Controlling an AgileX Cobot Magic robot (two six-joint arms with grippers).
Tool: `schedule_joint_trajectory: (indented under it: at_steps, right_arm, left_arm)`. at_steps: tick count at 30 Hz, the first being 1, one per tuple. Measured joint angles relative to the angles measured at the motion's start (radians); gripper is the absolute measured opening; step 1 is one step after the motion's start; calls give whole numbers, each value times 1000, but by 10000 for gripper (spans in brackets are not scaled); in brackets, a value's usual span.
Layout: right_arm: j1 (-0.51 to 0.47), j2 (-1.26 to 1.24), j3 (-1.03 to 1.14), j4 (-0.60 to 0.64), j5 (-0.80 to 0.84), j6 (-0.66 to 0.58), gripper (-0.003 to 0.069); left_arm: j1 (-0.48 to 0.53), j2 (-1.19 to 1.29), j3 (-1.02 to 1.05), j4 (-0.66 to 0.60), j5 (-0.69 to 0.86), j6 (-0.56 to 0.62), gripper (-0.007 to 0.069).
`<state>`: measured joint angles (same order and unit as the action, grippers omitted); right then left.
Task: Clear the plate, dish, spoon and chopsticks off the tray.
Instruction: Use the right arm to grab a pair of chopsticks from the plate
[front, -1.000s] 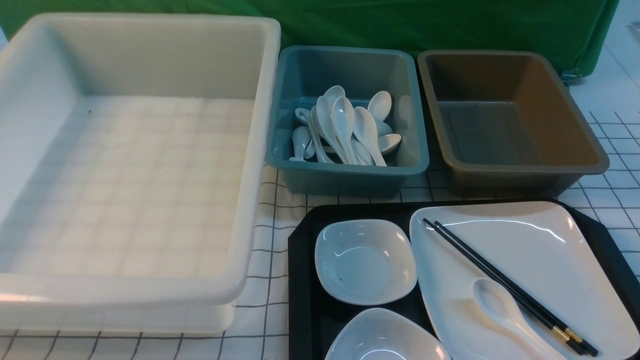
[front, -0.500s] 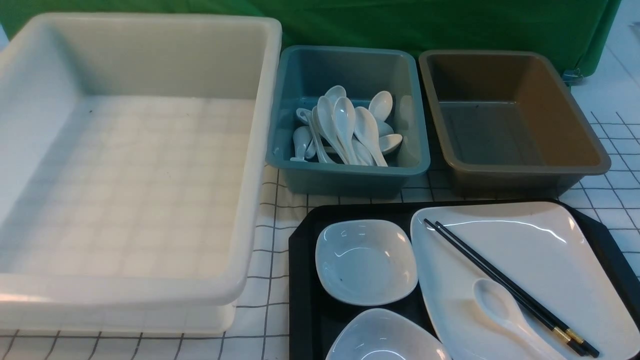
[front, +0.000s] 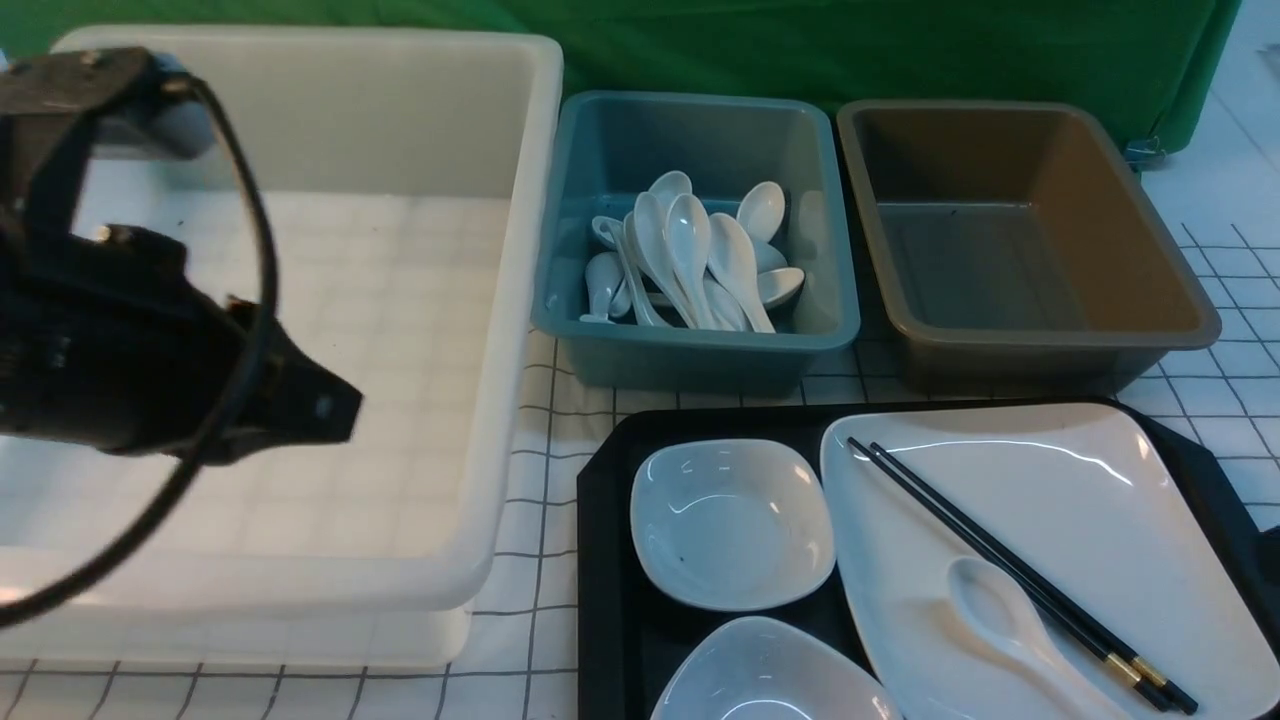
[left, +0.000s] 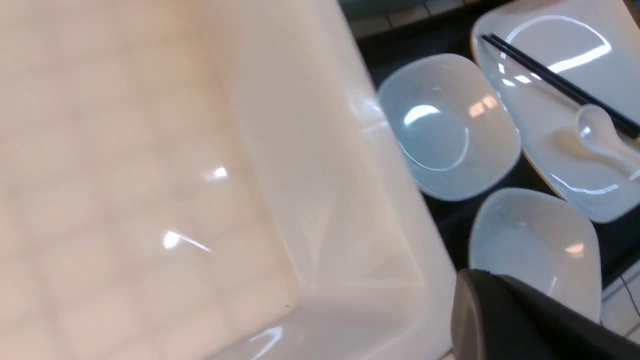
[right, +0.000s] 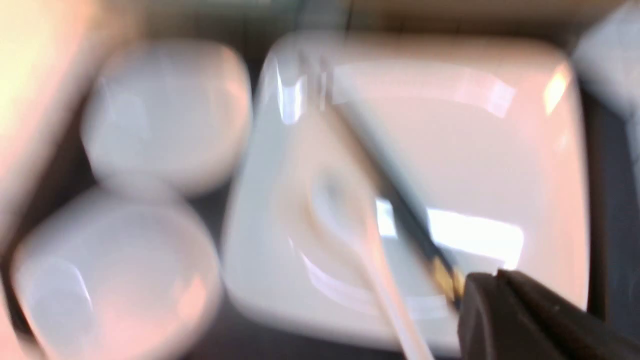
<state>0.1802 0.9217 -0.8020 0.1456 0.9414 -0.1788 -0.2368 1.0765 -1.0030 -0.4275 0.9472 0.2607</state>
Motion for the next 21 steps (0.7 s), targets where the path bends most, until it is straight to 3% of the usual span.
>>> schedule_joint_trajectory:
  at_steps: [2,9,11,14,16,21]
  right_arm:
    - [-11,234,-74,-19,33,-59,1]
    - [-3,533,-153,-18,23,-179,36]
    - [8,563,-153,-18,21,-192,62]
    - [52,649,-153,-26,-2,-201,199]
    - [66,676,-153,-45,-22,-193,255]
    - [75,719,-154,-152,-86,-91,305]
  left_arm:
    - [-198,42,-21,58,-14,-79,-3]
    - [-536,155,-29,185,-50,-249,-3]
    - [-563,172,-29,189,-62,-261,-3]
    - [-610,226,-29,188,-119,-261,-3]
    - [-614,252,-38,187,-143,-227,-3]
    - [-614,296,-91,193,-221,-154,-3]
